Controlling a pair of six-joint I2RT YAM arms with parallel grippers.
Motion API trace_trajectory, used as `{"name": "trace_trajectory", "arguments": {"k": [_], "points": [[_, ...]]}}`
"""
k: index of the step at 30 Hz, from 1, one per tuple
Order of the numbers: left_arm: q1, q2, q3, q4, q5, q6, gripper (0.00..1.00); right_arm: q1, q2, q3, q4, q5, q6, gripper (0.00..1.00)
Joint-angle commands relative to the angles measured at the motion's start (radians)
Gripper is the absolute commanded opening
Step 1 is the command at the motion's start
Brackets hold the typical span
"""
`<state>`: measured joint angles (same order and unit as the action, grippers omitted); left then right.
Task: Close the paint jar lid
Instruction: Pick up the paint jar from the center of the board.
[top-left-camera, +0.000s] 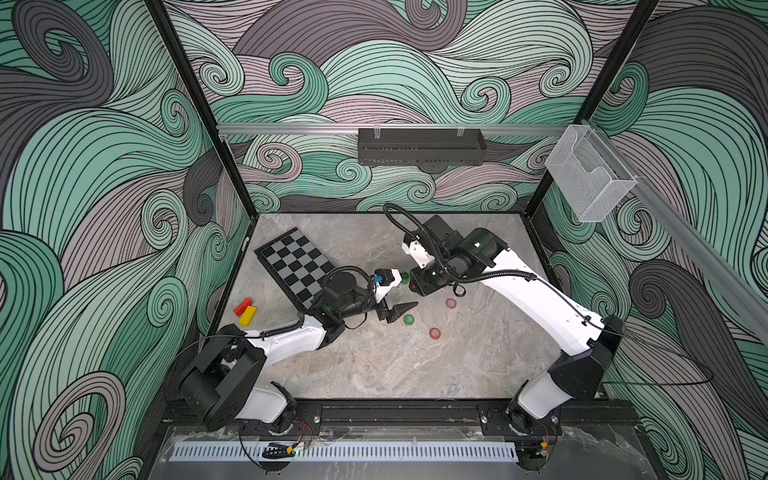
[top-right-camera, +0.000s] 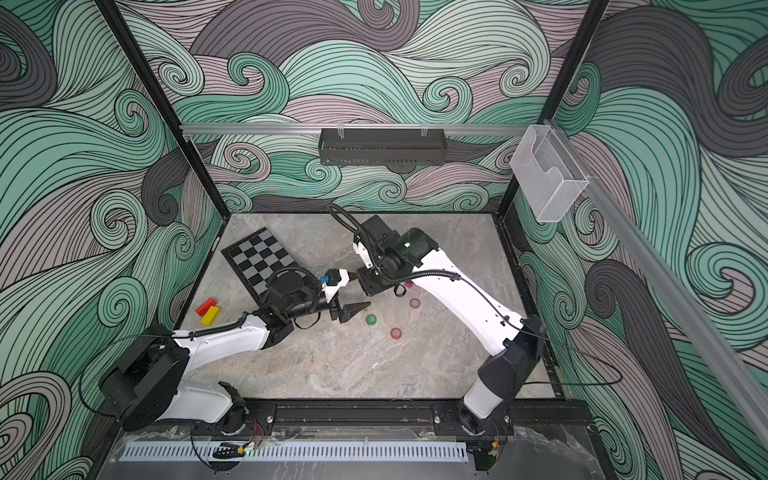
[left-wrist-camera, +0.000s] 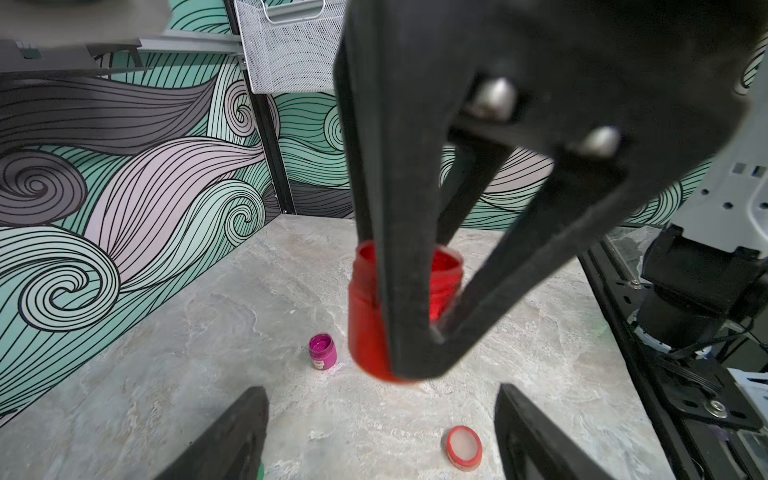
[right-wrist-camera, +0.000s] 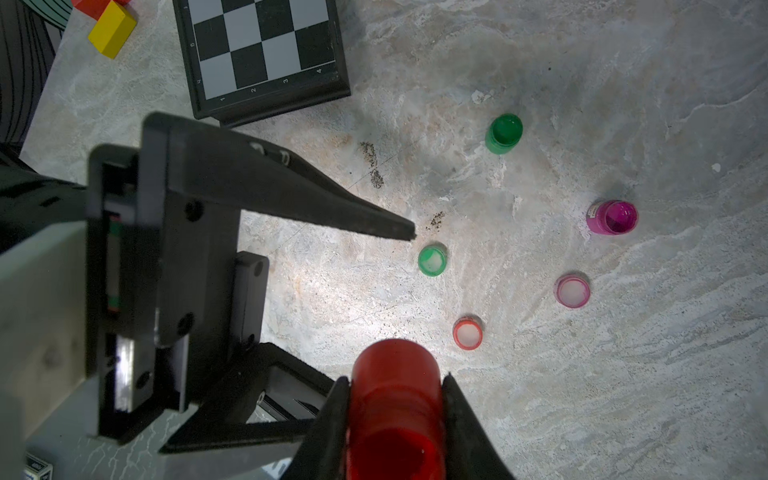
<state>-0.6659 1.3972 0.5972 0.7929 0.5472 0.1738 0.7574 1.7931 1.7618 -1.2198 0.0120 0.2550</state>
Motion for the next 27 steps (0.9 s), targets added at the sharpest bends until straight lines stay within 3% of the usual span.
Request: {"name": "trace_trajectory", "arguments": {"k": [1, 5, 14, 27], "points": [[-0.008, -0.003, -0.009, 0.103, -0.021, -0.009, 0.84, 0.010, 0.045, 0.038, -0.007, -0.016, 0.020, 0.32], [-0.008, 0.008, -0.032, 0.183, -0.036, -0.032, 0.82, 0.012, 0.073, 0.060, -0.018, -0.023, 0.018, 0.32], [-0.009, 0.001, -0.016, 0.144, -0.027, -0.049, 0.69, 0.013, 0.096, 0.088, -0.037, -0.016, 0.013, 0.32], [-0.017, 0.004, -0.021, 0.148, -0.099, -0.066, 0.61, 0.013, 0.101, 0.105, -0.043, -0.027, 0.026, 0.31]]}}
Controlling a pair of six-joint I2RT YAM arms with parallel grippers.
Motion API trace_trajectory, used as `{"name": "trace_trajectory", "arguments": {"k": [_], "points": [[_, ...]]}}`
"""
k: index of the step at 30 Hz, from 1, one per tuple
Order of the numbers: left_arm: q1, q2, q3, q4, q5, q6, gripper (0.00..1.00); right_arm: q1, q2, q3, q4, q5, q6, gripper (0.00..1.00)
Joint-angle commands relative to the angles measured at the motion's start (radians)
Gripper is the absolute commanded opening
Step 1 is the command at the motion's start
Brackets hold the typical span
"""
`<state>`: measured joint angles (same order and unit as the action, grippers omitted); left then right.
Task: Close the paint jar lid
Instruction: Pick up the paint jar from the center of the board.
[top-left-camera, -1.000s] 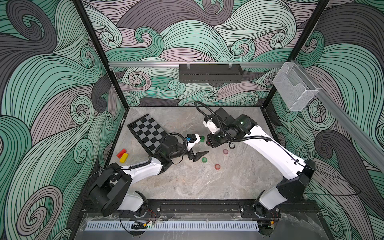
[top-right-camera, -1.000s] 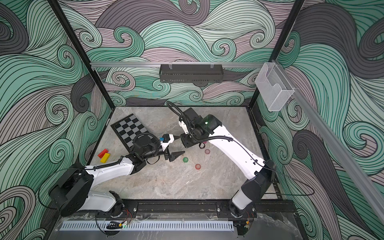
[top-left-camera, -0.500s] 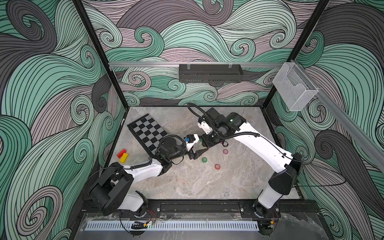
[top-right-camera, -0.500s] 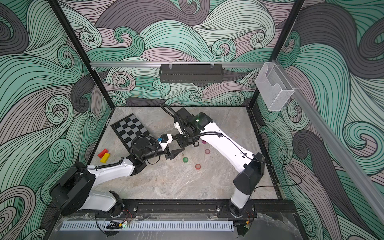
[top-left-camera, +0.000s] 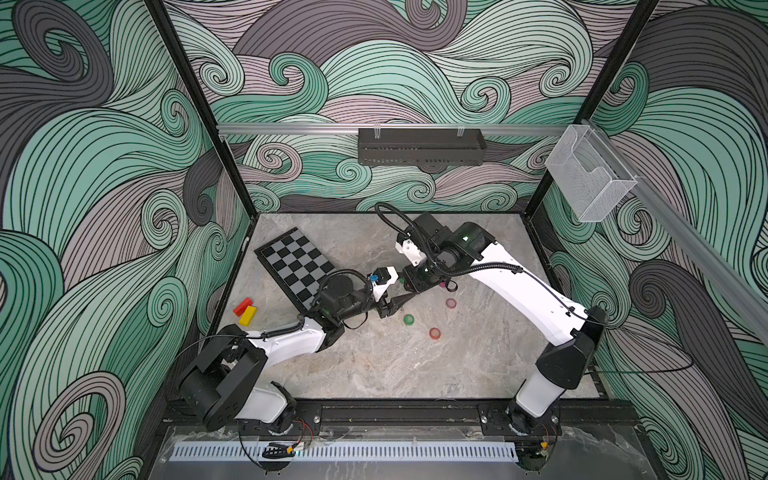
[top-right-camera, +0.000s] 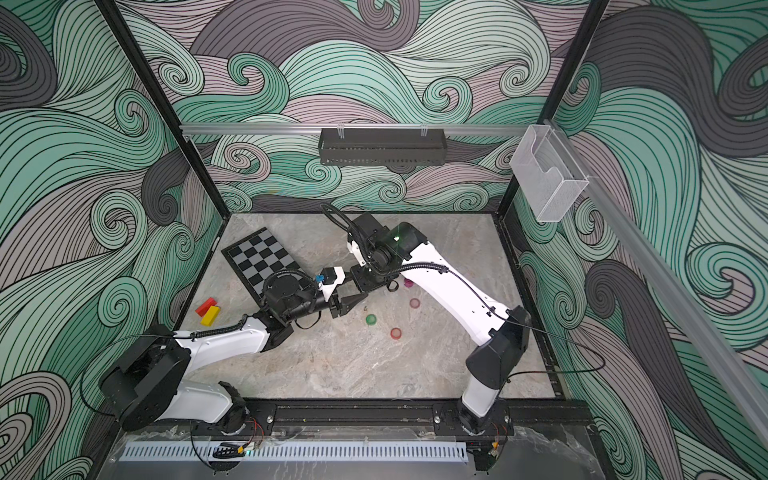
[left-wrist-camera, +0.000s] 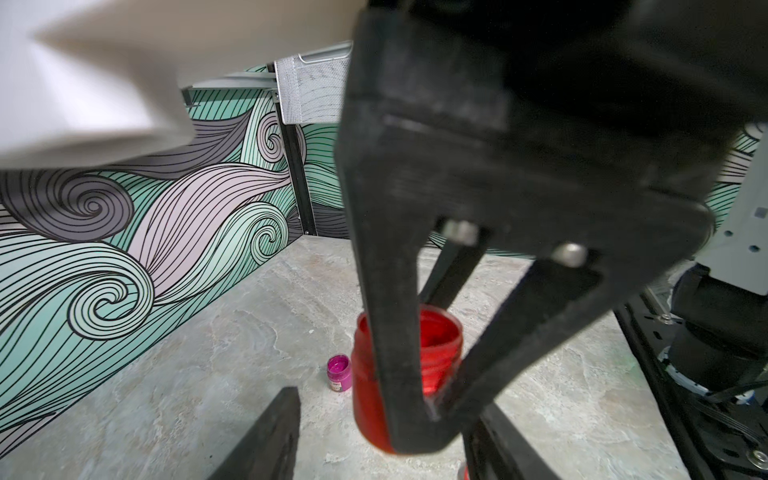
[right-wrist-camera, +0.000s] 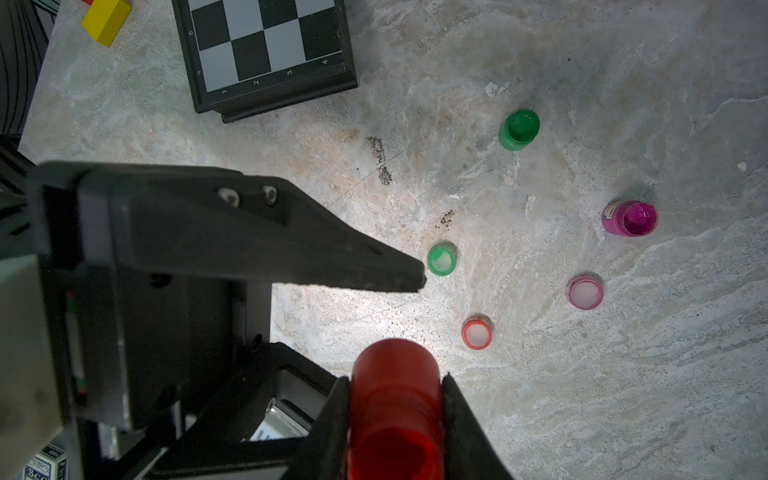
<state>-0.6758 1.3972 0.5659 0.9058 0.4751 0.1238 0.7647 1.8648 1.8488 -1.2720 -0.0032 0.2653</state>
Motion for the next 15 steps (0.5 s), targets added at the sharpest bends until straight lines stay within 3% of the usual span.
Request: {"name": "trace_trajectory", "arguments": {"k": [1, 15], "points": [[-0.007, 0.003, 0.010, 0.042, -0.029, -0.022, 0.60, 0.005, 0.031, 0.019, 0.008, -0.013, 0.017, 0.31], [-0.010, 0.001, 0.025, 0.030, 0.009, -0.031, 0.55, 0.005, 0.049, 0.026, 0.009, -0.023, 0.027, 0.30]]}}
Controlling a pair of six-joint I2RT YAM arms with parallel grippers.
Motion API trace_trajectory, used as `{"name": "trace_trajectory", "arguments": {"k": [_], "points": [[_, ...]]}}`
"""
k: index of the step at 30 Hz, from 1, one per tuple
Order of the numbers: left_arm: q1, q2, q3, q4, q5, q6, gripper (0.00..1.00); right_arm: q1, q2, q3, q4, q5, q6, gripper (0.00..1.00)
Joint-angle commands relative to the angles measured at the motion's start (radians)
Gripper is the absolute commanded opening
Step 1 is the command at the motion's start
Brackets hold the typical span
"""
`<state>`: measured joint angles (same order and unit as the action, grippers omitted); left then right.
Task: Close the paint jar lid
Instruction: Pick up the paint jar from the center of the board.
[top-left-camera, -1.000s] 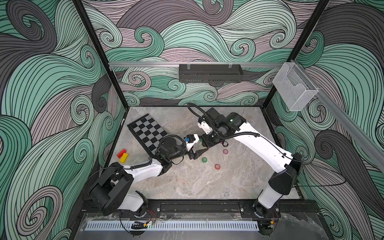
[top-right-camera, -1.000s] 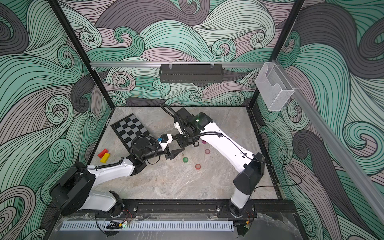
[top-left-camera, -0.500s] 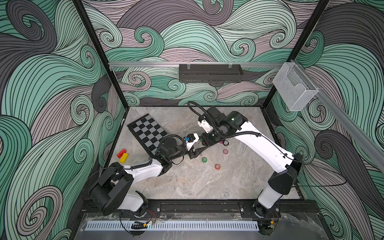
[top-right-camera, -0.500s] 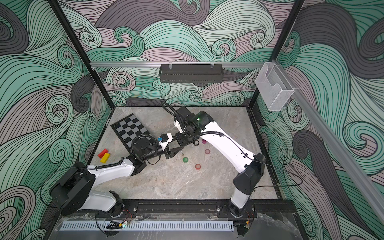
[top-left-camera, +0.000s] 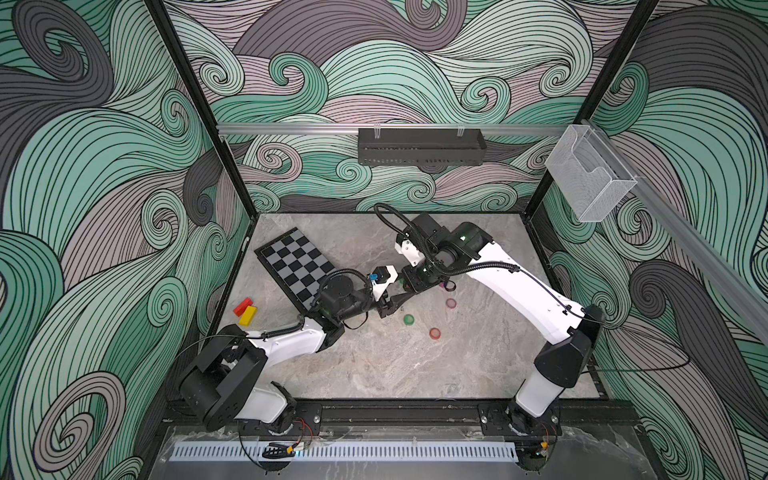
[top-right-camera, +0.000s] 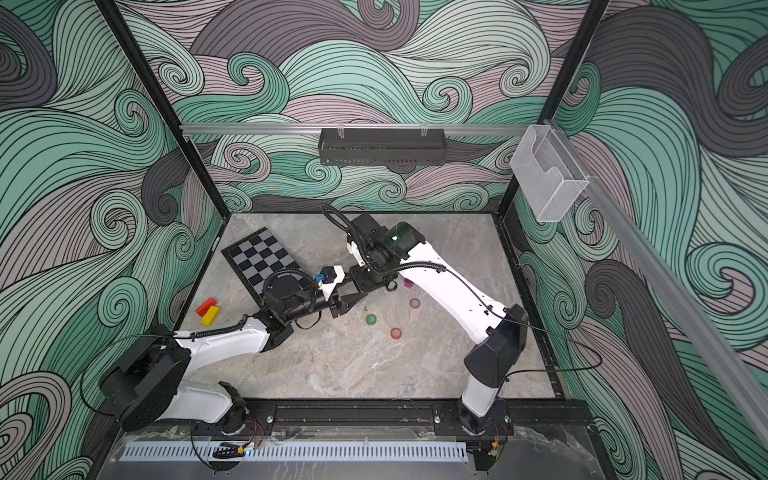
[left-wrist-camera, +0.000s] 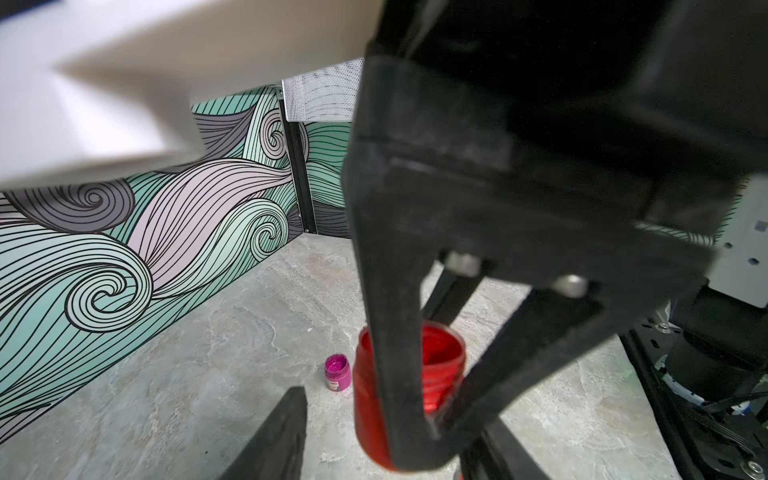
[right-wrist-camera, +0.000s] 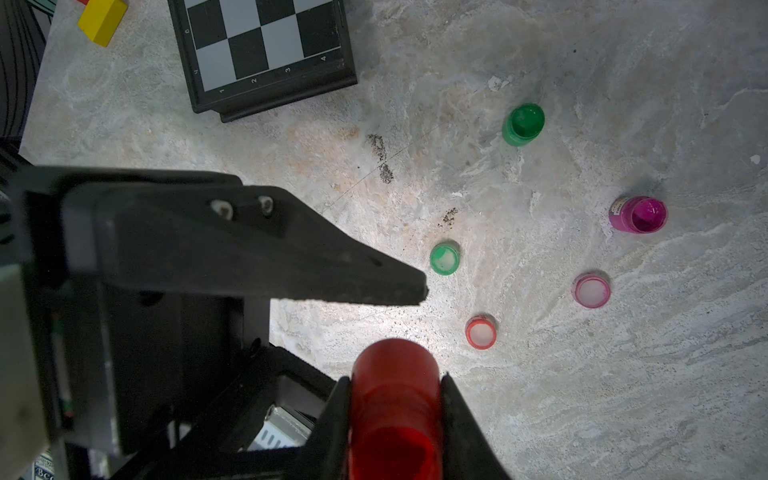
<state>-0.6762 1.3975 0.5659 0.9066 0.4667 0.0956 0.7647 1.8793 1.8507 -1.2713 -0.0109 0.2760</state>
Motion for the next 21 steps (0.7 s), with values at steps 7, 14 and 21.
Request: {"name": "trace_trajectory", "arguments": {"k": [7, 14, 21], "points": [[-0.014, 0.005, 0.039, 0.007, 0.023, -0.003, 0.47, 0.005, 0.041, 0.033, 0.009, -0.024, 0.022, 0.29], [-0.017, -0.005, 0.037, -0.007, 0.015, -0.008, 0.34, 0.005, 0.046, 0.033, 0.009, -0.024, 0.029, 0.28], [-0.019, -0.008, 0.037, -0.009, 0.007, -0.009, 0.27, 0.005, 0.049, 0.042, 0.010, -0.033, 0.032, 0.27]]}}
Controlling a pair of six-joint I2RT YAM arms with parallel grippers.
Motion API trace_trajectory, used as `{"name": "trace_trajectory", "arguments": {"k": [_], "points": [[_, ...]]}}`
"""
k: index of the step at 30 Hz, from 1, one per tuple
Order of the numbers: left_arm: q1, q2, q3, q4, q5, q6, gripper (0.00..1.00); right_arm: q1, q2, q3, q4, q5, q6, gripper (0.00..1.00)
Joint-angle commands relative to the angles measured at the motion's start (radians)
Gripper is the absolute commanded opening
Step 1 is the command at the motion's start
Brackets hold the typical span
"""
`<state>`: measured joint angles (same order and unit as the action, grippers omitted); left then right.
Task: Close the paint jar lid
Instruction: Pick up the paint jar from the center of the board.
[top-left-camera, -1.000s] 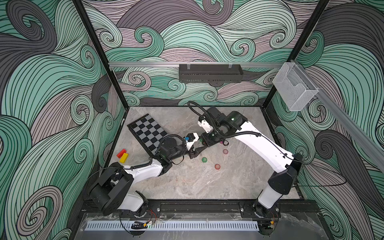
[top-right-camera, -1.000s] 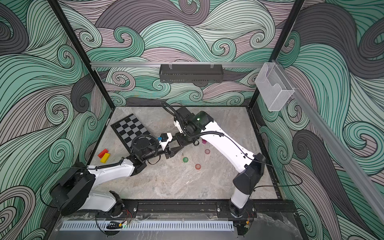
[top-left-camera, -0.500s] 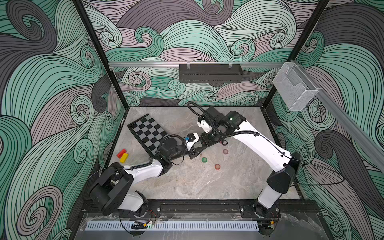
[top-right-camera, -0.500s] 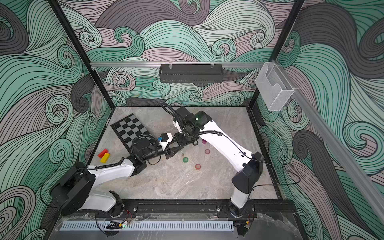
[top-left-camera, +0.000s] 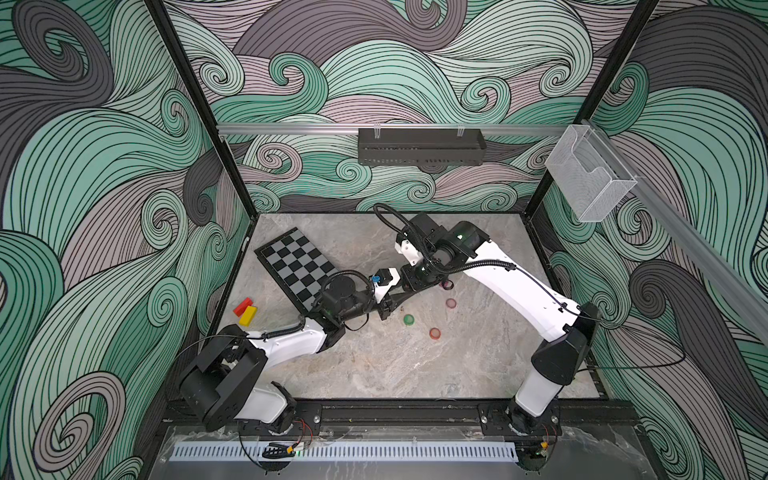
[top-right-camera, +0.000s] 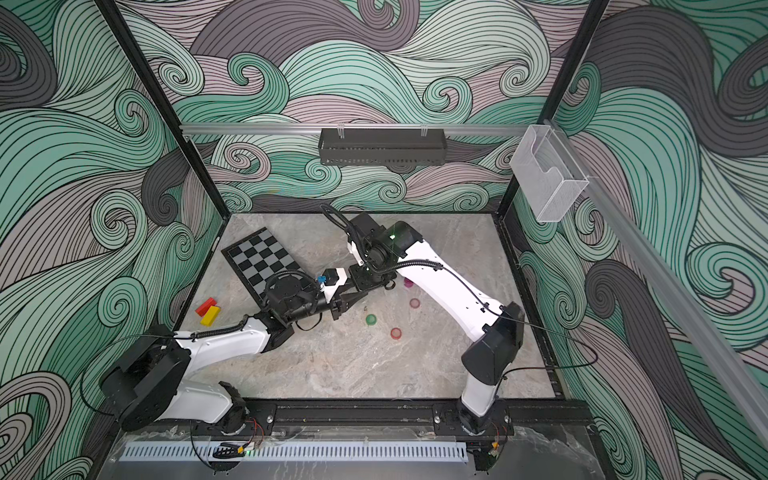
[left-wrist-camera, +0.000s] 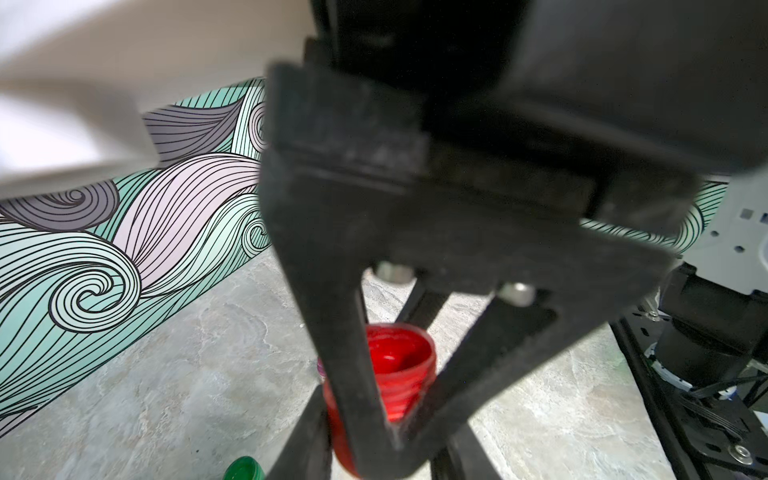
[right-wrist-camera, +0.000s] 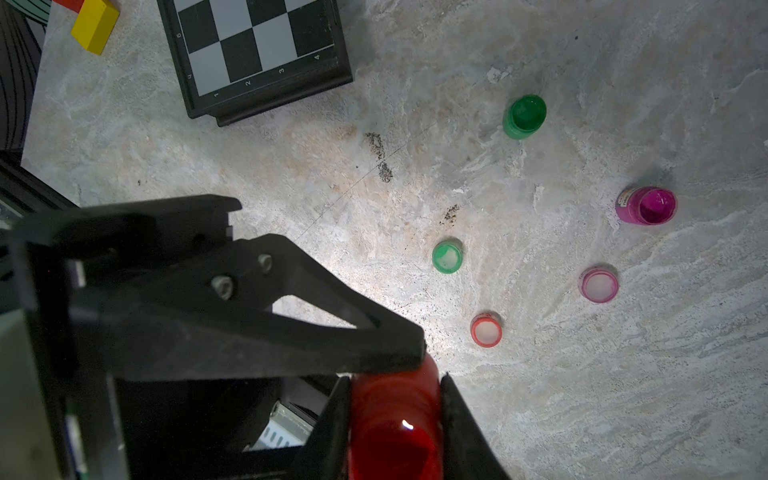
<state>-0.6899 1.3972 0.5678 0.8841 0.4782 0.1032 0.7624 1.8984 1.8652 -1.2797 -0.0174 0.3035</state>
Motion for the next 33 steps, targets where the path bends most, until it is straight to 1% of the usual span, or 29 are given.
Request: {"name": "trace_trajectory", "arguments": {"k": [1, 4, 7, 12, 14, 19, 23, 26, 30, 31, 33], "points": [[-0.005, -0.010, 0.036, 0.013, -0.006, -0.016, 0.25, 0.008, 0.031, 0.029, 0.017, -0.027, 0.006, 0.27], [-0.005, -0.020, 0.041, 0.000, -0.017, -0.015, 0.21, 0.008, 0.035, 0.034, 0.017, -0.028, 0.006, 0.27], [-0.005, -0.031, 0.041, -0.014, -0.021, -0.002, 0.19, 0.008, 0.033, 0.044, 0.018, -0.032, 0.006, 0.29], [-0.005, -0.038, 0.037, -0.017, -0.027, 0.006, 0.16, 0.008, 0.027, 0.065, 0.017, -0.038, 0.005, 0.38], [-0.005, -0.039, 0.036, -0.019, -0.027, 0.010, 0.13, 0.008, 0.024, 0.072, 0.017, -0.035, 0.003, 0.43], [-0.005, -0.052, 0.037, -0.042, -0.037, 0.021, 0.12, 0.003, 0.008, 0.098, 0.018, -0.028, -0.010, 0.58], [-0.005, -0.067, 0.024, -0.045, -0.050, 0.027, 0.12, -0.013, -0.048, 0.121, 0.018, 0.000, -0.028, 0.69], [-0.005, -0.082, 0.016, -0.039, -0.053, 0.027, 0.12, -0.046, -0.105, 0.113, 0.018, 0.022, -0.041, 0.76], [-0.004, -0.105, 0.000, -0.020, -0.052, 0.015, 0.13, -0.111, -0.186, 0.021, 0.044, 0.052, -0.059, 0.91], [-0.003, -0.113, -0.004, -0.014, -0.052, 0.009, 0.13, -0.133, -0.210, -0.020, 0.060, 0.058, -0.061, 0.98], [-0.004, -0.132, -0.011, -0.008, -0.056, 0.004, 0.13, -0.176, -0.255, -0.103, 0.092, 0.050, -0.059, 0.99]]}}
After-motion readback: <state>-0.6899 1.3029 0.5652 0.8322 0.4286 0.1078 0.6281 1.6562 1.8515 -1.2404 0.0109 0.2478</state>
